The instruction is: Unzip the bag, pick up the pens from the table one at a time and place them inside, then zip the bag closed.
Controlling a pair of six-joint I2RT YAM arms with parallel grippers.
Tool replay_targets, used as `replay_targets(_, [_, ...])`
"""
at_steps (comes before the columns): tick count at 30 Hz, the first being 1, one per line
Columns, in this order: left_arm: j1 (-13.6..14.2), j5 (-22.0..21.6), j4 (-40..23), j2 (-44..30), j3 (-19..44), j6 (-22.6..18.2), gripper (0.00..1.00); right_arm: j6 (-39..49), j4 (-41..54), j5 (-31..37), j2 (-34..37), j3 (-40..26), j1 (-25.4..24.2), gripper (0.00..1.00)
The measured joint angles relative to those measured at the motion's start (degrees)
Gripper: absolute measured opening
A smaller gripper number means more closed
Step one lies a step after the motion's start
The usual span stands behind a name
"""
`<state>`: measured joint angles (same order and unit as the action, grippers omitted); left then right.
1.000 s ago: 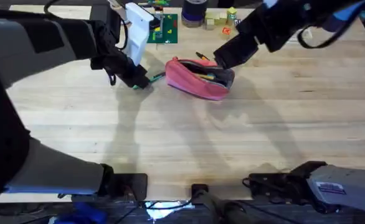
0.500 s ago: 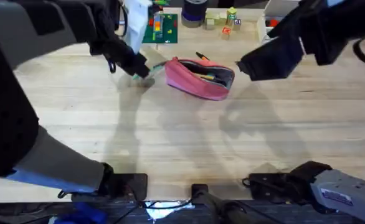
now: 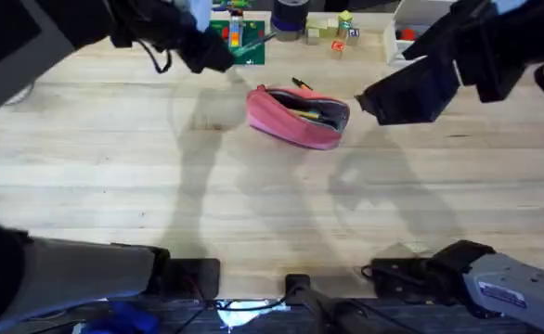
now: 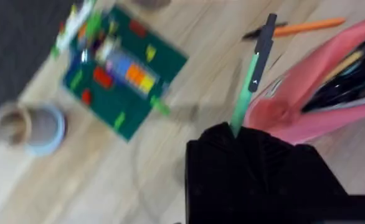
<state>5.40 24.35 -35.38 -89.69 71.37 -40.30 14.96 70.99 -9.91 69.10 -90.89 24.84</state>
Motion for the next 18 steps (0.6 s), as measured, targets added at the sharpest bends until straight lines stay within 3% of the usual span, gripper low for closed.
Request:
replay_targets(11, [7.4, 18.7, 1.6, 0.9, 0.4, -16.2, 0.042, 1.8, 0.0, 0.1, -5.8, 0.0, 0.0, 0.995])
replay_targets(18, [10.4, 24.4, 1.6, 0.8, 0.4, -25.8, 0.042, 3.1, 0.9, 1.8, -9.3, 0.0, 0.0, 0.997])
